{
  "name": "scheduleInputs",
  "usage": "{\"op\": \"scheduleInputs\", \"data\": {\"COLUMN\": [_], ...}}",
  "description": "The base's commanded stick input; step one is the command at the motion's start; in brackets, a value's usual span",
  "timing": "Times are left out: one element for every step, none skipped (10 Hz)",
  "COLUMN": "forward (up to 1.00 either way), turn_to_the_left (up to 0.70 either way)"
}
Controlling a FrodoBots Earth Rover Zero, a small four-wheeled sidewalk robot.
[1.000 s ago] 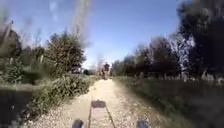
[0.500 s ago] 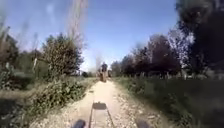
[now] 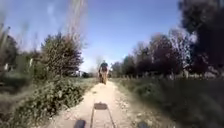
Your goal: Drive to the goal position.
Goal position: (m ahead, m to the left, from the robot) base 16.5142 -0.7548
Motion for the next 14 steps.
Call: {"op": "scheduleInputs", "data": {"forward": [0.7,0.7,0.7,0.7,0.7,0.7,0.7,0.7,0.7,0.7,0.7,0.7,0.7,0.7], "turn_to_the_left": [0.0,0.0,0.0,0.0,0.0,0.0,0.0,0.0,0.0,0.0,0.0,0.0,0.0,0.0]}}
